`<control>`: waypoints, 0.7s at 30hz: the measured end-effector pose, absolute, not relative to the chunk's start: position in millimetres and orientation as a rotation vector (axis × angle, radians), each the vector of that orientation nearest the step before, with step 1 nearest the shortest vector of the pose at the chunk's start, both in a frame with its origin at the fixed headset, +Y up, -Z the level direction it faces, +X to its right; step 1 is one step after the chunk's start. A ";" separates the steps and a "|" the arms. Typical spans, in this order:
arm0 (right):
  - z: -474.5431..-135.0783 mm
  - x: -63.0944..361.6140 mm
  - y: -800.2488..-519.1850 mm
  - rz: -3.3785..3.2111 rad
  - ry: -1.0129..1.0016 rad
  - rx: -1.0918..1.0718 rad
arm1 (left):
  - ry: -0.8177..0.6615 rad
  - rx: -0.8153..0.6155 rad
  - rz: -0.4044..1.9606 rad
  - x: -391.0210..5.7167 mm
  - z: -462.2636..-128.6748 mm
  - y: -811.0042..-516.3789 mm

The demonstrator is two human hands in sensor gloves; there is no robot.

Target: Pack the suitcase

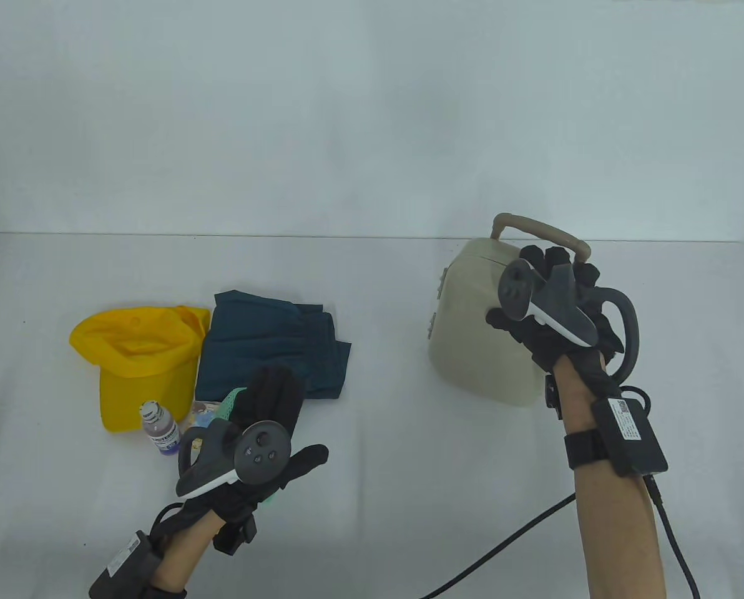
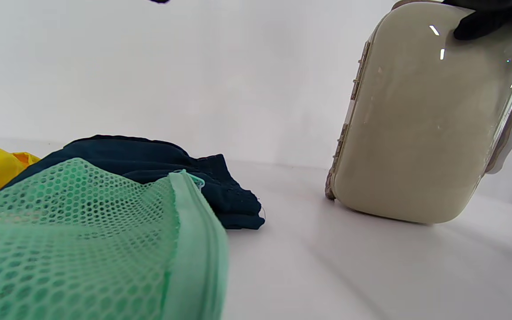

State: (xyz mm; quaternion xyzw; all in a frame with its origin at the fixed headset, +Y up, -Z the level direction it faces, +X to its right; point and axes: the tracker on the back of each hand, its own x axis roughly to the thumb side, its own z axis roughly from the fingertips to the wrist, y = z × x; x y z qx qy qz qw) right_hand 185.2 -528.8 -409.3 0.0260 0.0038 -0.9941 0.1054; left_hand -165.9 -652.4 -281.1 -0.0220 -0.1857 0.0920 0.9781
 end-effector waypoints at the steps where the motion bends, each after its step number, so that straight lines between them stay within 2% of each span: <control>1: -407.6 182.4 -529.0 -2.928 0.010 0.047 | -0.378 -0.051 0.195 -164.8 -282.1 -650.9; 7: -398.2 167.8 -529.2 -2.929 0.023 -0.143 | -0.373 -0.082 0.178 -151.9 -291.6 -645.5; 13: -392.5 148.8 -530.1 -2.931 0.037 -0.293 | -0.337 -0.174 0.249 -127.0 -324.2 -637.5; 21: -397.2 136.5 -530.2 -2.874 0.034 -0.330 | -0.144 -0.382 0.641 -106.1 -384.2 -663.2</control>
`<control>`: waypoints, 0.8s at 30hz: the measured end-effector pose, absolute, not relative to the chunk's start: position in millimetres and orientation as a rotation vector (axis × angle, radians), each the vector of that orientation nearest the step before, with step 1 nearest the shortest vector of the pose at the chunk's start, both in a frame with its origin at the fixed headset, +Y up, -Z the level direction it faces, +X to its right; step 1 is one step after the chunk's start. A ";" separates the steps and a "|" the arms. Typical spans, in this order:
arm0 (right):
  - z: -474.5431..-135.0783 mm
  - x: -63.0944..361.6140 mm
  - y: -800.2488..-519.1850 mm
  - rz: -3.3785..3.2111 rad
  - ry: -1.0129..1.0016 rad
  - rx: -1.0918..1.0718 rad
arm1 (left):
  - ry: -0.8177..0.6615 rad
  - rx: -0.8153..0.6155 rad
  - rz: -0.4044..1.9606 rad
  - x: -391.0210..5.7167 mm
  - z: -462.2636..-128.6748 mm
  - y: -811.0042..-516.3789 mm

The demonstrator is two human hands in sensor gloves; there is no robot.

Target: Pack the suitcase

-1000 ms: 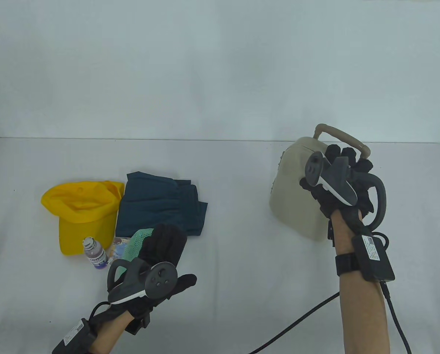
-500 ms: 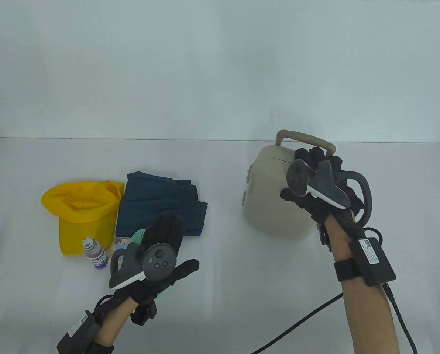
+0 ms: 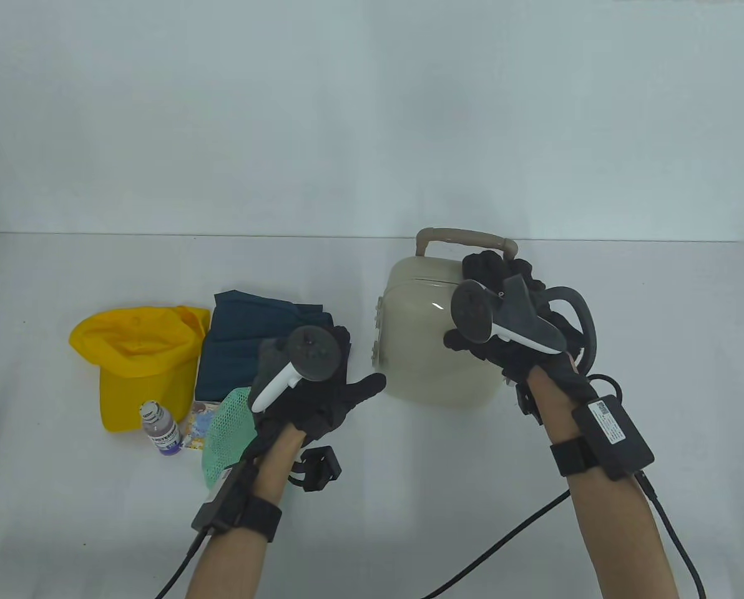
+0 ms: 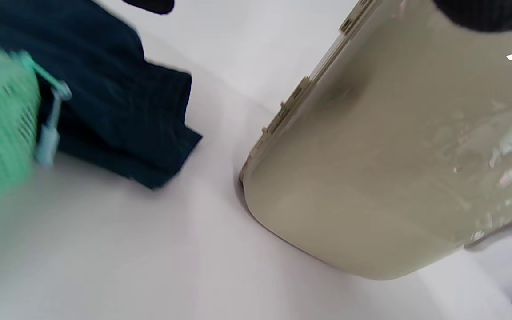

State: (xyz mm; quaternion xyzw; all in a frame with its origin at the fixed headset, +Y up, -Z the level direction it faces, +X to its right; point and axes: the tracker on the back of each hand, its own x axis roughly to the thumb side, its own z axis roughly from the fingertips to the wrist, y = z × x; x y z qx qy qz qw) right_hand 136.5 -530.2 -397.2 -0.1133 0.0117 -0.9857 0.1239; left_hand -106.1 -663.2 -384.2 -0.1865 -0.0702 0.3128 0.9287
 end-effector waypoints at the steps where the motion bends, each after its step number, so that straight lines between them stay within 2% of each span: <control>1: -397.7 136.0 -530.8 -2.851 0.037 -0.324 | -0.122 -0.396 0.661 -103.9 -389.5 -669.0; 5: -398.5 135.6 -530.5 -2.749 0.050 -0.263 | -0.085 -0.422 0.689 -90.7 -402.7 -686.6; 8: -401.1 134.3 -528.5 -2.681 -0.023 -0.206 | -0.080 -0.433 0.696 -78.8 -411.4 -700.2; 16: -407.9 141.5 -535.9 -2.752 -0.079 -0.237 | -0.142 -0.518 0.899 -59.4 -434.6 -741.7; 24: -408.5 145.3 -539.1 -2.773 0.063 -0.221 | -0.073 -0.339 0.845 -57.4 -435.1 -736.6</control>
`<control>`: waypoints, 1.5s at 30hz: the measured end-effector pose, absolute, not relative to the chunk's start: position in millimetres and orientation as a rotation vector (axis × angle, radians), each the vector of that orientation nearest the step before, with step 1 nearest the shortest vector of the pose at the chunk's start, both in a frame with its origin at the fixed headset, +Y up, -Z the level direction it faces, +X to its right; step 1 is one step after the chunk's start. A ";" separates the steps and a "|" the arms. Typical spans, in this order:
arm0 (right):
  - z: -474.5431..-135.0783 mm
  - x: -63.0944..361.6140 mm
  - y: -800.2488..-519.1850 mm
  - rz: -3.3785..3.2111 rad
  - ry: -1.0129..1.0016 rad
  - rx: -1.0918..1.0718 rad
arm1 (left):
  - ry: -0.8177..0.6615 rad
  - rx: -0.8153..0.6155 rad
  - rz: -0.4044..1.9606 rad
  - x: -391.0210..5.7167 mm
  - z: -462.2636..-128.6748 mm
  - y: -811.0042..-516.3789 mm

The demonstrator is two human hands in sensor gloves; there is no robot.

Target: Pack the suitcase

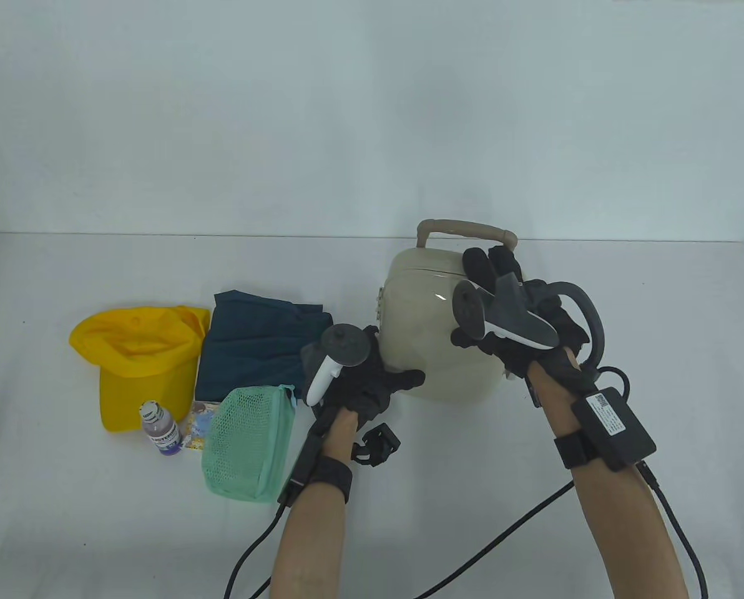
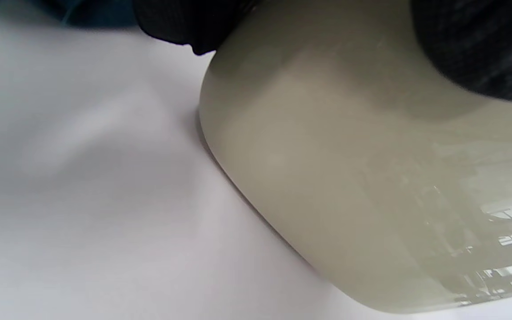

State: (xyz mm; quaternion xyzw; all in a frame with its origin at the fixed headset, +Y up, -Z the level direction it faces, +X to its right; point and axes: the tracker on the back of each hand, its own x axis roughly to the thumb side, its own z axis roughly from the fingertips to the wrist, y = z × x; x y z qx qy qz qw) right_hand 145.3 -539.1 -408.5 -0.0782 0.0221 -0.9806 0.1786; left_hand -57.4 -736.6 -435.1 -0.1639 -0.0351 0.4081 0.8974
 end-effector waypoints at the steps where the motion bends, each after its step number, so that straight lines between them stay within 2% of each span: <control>1: -408.0 148.3 -538.4 -2.792 0.066 -0.219 | -0.080 -0.335 0.840 -57.4 -435.0 -733.9; 5: -406.5 167.5 -526.4 -2.924 0.075 -0.169 | -0.108 -0.287 0.854 -62.9 -433.4 -708.0; 9: -398.1 190.3 -514.1 -3.097 0.109 -0.139 | -0.145 -0.183 0.763 -74.7 -432.7 -659.4; 12: -390.1 208.8 -514.7 -3.262 0.125 -0.103 | -0.182 -0.110 0.666 -80.6 -429.9 -619.8; 15: -378.2 228.7 -526.1 -3.436 0.142 -0.051 | -0.233 -0.049 0.580 -78.9 -424.6 -586.2; 18: -367.4 247.5 -550.1 -3.629 0.097 -0.003 | -0.277 -0.023 0.440 -69.8 -421.9 -558.2; 21: -357.7 261.2 -582.6 -3.802 0.000 0.067 | -0.277 -0.067 0.335 -53.0 -424.1 -539.9; 25: -347.6 266.7 -618.3 -3.872 -0.076 0.170 | -0.270 -0.117 0.254 -34.3 -432.0 -544.1; 32: -343.8 273.8 -674.5 -3.905 -0.425 0.296 | -0.269 -0.226 0.122 -5.6 -451.9 -588.7; 41: -351.8 276.0 -697.9 -3.826 -0.788 0.384 | -0.230 -0.458 0.079 9.9 -481.9 -626.5; 45: -356.1 271.9 -705.9 -3.771 -0.862 0.399 | -0.210 -0.544 0.094 8.3 -492.9 -645.1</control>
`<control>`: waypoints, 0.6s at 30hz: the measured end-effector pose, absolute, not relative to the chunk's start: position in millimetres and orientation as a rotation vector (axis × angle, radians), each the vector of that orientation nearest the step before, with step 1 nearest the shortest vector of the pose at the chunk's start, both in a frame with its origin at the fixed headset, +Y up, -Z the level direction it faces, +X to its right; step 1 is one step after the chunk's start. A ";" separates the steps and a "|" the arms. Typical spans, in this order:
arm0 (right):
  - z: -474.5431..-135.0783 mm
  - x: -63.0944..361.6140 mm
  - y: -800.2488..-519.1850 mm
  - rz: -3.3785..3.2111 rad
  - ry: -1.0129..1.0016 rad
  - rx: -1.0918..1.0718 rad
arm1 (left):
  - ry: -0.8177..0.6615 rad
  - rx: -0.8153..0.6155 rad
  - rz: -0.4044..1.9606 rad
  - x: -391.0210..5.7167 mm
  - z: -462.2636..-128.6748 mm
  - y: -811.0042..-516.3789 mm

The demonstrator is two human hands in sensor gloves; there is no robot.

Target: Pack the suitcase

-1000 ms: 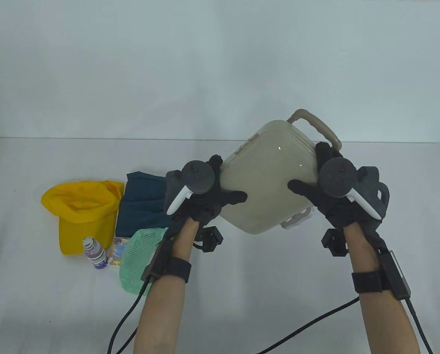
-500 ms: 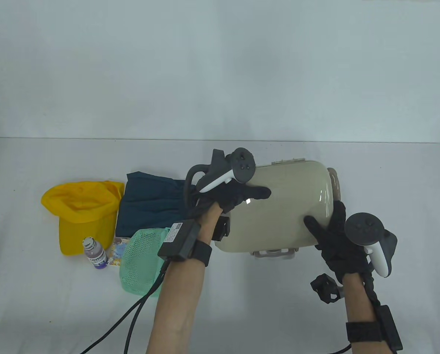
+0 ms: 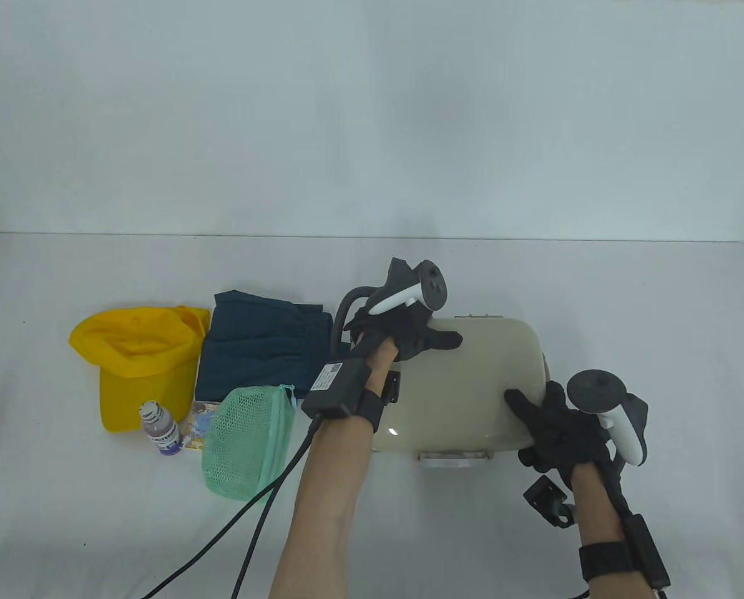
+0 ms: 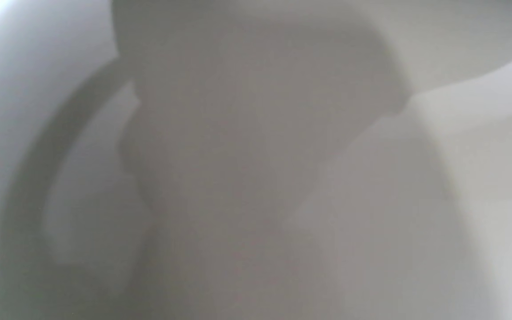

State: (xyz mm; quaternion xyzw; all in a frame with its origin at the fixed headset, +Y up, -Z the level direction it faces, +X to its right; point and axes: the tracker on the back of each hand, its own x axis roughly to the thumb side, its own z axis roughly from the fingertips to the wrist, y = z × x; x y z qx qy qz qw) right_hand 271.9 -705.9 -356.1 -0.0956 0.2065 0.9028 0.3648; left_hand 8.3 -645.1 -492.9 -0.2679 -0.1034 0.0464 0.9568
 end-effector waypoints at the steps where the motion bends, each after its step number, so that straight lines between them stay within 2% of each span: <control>1: -356.4 271.7 -706.8 2.323 0.534 -0.249 | -0.205 -0.555 0.101 7.6 -494.3 -648.3; 11: -359.5 264.4 -711.2 2.390 0.494 -0.327 | -0.174 -0.697 0.211 1.6 -521.5 -683.8; 18: -359.2 260.6 -708.9 2.483 0.483 -0.336 | -0.190 -0.723 0.268 -5.5 -531.0 -687.8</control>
